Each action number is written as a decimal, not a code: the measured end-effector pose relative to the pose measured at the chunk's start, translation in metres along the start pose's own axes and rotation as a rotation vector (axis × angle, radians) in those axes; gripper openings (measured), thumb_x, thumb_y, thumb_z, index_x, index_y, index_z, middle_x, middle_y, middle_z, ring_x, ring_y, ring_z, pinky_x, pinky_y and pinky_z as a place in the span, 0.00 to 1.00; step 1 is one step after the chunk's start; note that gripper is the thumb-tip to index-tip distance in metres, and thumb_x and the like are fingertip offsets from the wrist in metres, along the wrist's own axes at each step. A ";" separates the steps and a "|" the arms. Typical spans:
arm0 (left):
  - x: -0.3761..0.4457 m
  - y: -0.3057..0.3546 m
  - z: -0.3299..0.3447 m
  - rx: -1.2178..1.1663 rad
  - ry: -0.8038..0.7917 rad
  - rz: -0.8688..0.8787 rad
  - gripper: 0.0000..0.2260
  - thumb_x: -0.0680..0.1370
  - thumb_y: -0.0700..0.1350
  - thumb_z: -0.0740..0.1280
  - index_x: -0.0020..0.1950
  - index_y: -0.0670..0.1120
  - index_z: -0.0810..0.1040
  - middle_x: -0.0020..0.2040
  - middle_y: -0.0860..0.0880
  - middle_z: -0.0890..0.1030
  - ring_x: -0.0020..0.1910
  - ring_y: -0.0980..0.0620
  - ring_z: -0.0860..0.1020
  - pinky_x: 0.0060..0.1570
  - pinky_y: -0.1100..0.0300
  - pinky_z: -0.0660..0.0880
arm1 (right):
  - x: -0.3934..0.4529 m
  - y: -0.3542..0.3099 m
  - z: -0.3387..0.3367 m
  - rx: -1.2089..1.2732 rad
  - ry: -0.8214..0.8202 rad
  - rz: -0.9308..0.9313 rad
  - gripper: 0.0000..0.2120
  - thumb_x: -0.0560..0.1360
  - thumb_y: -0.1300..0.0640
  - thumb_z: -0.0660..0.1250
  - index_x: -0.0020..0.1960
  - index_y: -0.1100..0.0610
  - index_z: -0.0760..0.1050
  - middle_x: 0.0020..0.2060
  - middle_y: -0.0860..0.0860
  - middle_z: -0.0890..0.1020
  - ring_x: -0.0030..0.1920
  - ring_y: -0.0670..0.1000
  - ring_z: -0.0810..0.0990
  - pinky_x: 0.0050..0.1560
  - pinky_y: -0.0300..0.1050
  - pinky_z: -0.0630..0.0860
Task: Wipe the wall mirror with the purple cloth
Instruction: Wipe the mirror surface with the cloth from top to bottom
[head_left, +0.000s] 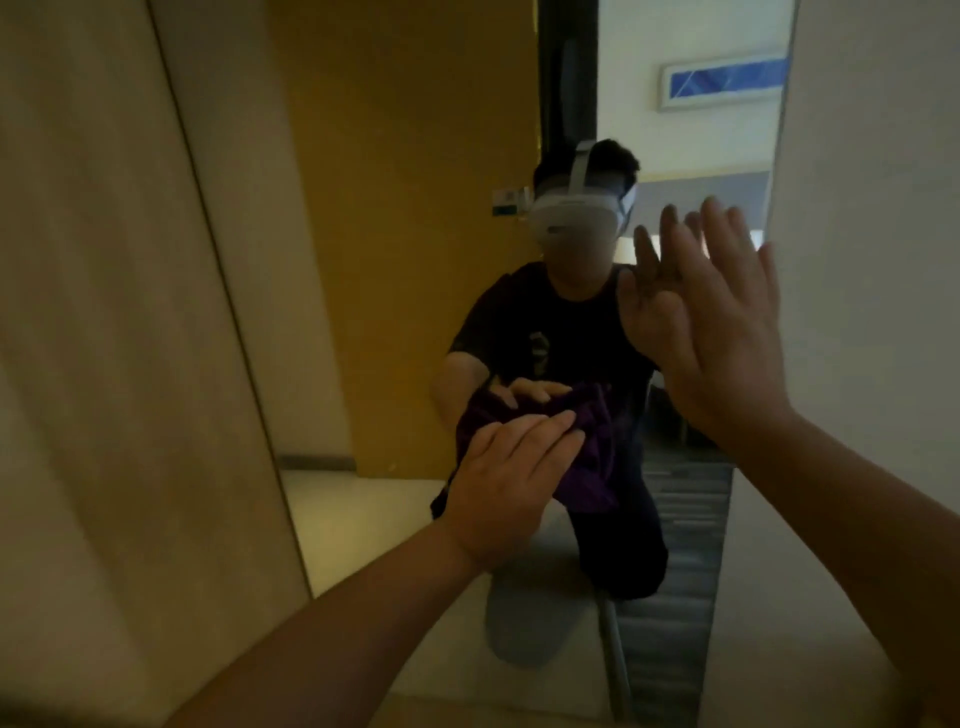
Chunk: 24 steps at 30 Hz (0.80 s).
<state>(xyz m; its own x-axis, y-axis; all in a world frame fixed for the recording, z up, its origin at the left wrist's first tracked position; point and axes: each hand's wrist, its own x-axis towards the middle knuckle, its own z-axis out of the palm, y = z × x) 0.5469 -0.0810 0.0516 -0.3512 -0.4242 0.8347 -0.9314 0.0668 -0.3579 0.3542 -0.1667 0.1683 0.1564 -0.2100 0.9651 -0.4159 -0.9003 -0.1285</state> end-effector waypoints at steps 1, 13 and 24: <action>-0.014 -0.010 -0.007 0.010 0.008 -0.022 0.18 0.78 0.41 0.69 0.69 0.45 0.75 0.70 0.46 0.75 0.65 0.46 0.74 0.58 0.50 0.71 | -0.011 -0.014 0.016 0.010 -0.018 -0.037 0.24 0.83 0.53 0.53 0.76 0.60 0.64 0.78 0.60 0.60 0.79 0.58 0.52 0.78 0.60 0.45; -0.119 -0.174 -0.066 0.213 0.158 -0.119 0.15 0.82 0.40 0.61 0.69 0.44 0.71 0.67 0.43 0.77 0.65 0.44 0.72 0.58 0.47 0.69 | -0.064 -0.108 0.168 -0.405 -0.266 -0.279 0.28 0.83 0.46 0.50 0.79 0.60 0.57 0.80 0.58 0.53 0.80 0.58 0.46 0.77 0.65 0.41; -0.055 -0.227 -0.040 0.323 0.347 -0.058 0.22 0.76 0.45 0.73 0.69 0.43 0.75 0.69 0.43 0.75 0.69 0.43 0.72 0.68 0.48 0.67 | -0.066 -0.101 0.183 -0.519 -0.245 -0.270 0.28 0.85 0.48 0.51 0.80 0.60 0.52 0.80 0.60 0.52 0.80 0.61 0.47 0.76 0.70 0.45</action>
<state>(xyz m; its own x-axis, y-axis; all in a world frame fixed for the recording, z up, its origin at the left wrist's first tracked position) 0.7740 -0.0370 0.1031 -0.3622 -0.0890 0.9278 -0.8920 -0.2558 -0.3727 0.5493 -0.1318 0.0757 0.4914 -0.1373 0.8601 -0.7037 -0.6445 0.2991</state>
